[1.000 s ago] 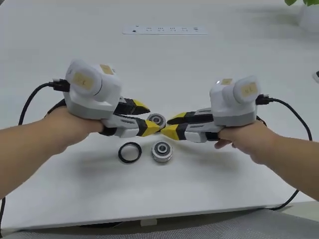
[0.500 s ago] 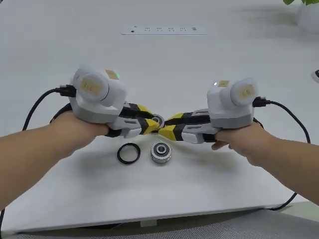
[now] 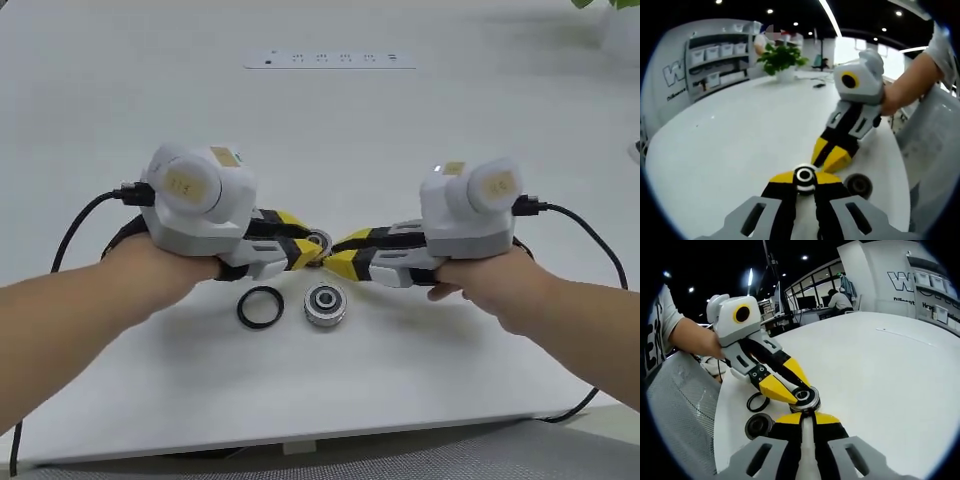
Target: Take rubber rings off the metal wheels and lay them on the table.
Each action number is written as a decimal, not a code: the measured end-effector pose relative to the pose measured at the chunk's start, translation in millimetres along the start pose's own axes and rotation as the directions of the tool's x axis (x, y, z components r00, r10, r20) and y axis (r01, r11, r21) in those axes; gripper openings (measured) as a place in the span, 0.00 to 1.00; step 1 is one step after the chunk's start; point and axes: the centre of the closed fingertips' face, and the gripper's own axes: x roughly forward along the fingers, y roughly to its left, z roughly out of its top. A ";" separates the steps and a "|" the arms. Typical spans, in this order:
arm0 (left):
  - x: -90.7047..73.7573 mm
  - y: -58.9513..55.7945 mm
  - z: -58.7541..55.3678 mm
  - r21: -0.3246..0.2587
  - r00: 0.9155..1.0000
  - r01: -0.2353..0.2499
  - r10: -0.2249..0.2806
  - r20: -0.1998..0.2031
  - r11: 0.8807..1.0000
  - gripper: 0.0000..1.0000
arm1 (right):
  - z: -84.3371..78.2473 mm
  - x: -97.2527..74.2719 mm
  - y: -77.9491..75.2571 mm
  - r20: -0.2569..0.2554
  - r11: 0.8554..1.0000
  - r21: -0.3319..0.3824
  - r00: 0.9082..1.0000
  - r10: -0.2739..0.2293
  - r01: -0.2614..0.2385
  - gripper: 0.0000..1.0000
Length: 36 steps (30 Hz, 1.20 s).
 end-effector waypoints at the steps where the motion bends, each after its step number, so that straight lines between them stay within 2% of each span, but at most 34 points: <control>1: -0.6 0.1 -0.1 -0.001 1.000 -0.002 0.002 0.001 1.000 0.14 | 1.4 -0.8 -0.4 0.012 1.000 0.012 1.000 0.001 -0.001 0.00; 6: -1.8 0.0 0.1 -0.008 1.000 -0.013 0.013 0.013 1.000 0.13 | 1.2 -0.7 -1.7 0.019 0.998 0.060 1.000 -0.002 0.001 0.00; 9: -2.7 -0.1 0.2 0.005 1.000 -0.020 0.020 0.012 1.000 0.13 | 1.2 -1.5 -3.2 0.037 0.992 0.129 0.999 -0.011 0.006 0.00; 11: -3.2 -0.5 0.1 0.012 1.000 -0.020 0.020 0.010 1.000 0.13 | 0.7 -2.5 -4.2 0.048 0.983 0.182 0.999 -0.017 0.008 0.00; 14: -3.9 -2.2 -0.2 0.018 1.000 -0.014 0.013 0.007 1.000 0.13 | 0.9 -5.3 -8.7 0.064 0.974 0.224 0.997 -0.032 0.017 0.00; 17: -4.1 -2.9 -0.2 0.020 1.000 -0.016 0.016 0.003 1.000 0.12 | 6.8 -8.7 -10.9 0.103 0.963 0.269 0.994 -0.041 0.012 0.00; 21: -3.9 -3.0 0.0 0.027 1.000 -0.018 0.018 -0.002 0.999 0.12 | 8.9 -8.6 -10.6 0.110 0.959 0.283 0.993 -0.046 0.013 0.00; 26: -3.8 -3.0 0.3 0.036 1.000 -0.027 0.027 -0.008 0.999 0.12 | 14.5 -8.3 -6.8 0.135 0.944 0.329 0.990 -0.034 -0.012 0.00; 28: -3.8 -2.8 0.3 0.041 0.999 -0.032 0.032 -0.011 0.999 0.12 | 14.8 -7.4 -7.0 0.127 0.947 0.321 0.991 -0.038 -0.005 0.00; 31: -3.8 -2.9 0.3 0.045 0.999 -0.036 0.037 -0.014 0.998 0.12 | 14.8 -7.1 -7.2 0.127 0.940 0.341 0.991 -0.037 -0.008 0.00; 36: -3.7 -3.0 0.3 0.050 0.999 -0.042 0.043 -0.017 0.998 0.12 | 17.2 -6.0 -4.7 0.132 0.937 0.350 0.991 -0.027 -0.021 0.00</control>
